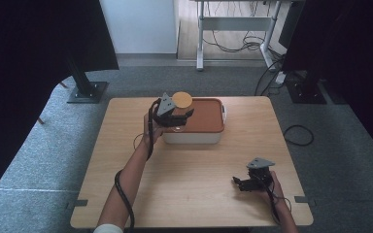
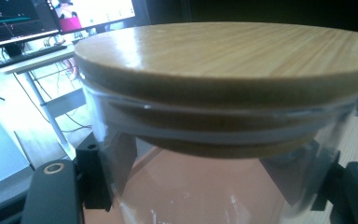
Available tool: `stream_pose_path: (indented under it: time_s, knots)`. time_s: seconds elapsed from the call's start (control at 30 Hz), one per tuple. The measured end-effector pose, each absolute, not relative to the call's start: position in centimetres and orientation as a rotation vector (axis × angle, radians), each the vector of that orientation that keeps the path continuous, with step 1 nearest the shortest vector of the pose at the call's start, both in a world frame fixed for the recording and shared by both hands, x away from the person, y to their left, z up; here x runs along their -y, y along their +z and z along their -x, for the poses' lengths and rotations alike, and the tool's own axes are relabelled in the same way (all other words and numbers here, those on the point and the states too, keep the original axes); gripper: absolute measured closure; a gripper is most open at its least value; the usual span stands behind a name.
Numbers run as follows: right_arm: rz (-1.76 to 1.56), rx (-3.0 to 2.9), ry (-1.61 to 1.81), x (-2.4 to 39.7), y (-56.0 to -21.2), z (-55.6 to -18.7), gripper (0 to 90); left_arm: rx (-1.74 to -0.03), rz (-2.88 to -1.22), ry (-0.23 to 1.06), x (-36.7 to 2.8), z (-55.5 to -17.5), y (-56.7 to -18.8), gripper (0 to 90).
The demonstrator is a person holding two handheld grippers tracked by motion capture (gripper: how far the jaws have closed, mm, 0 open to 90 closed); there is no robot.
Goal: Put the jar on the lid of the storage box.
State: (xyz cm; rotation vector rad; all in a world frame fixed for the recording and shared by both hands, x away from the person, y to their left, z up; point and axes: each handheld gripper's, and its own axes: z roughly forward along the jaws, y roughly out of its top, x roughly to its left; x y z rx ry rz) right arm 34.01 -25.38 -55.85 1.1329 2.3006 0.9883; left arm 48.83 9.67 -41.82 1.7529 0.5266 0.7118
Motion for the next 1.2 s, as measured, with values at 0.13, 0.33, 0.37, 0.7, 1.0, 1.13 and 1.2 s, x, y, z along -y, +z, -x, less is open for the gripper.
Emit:
stream_pose_path:
  time_s: [0.13, 0.33, 0.37, 0.7, 1.0, 1.13, 1.2]
  knots:
    - [-1.132, -2.298, 0.987, 25.4, -55.8, -34.0, 7.1, -0.535, -1.744, 0.714, -9.5, -49.3, -41.7, 25.5]
    - [-1.132, -2.297, 0.985, 25.4, -55.8, -33.9, 7.1, -0.547, -1.749, 0.727, -9.3, -49.9, -41.7, 25.6]
    - [-1.133, -2.297, 0.986, 25.4, -55.8, -33.9, 7.1, -0.549, -1.749, 0.727, -9.2, -49.9, -41.7, 25.5]
    - [-1.133, -2.298, 0.986, 25.4, -55.8, -33.9, 7.2, -0.601, -1.761, 0.751, -8.4, -50.8, -42.6, 25.5]
    - [-1.13, -2.298, 0.986, 25.4, -55.8, -33.9, 7.3, -0.675, -1.686, 0.693, -9.3, -51.6, -43.3, 25.3]
    - [-1.128, -2.297, 0.984, 25.4, -55.8, -33.9, 7.3, -0.723, -1.641, 0.618, -10.4, -52.0, -43.7, 25.4]
    - [-1.128, -2.296, 0.984, 25.4, -55.8, -33.9, 7.2, -0.721, -1.646, 0.627, -10.4, -51.9, -43.7, 25.4]
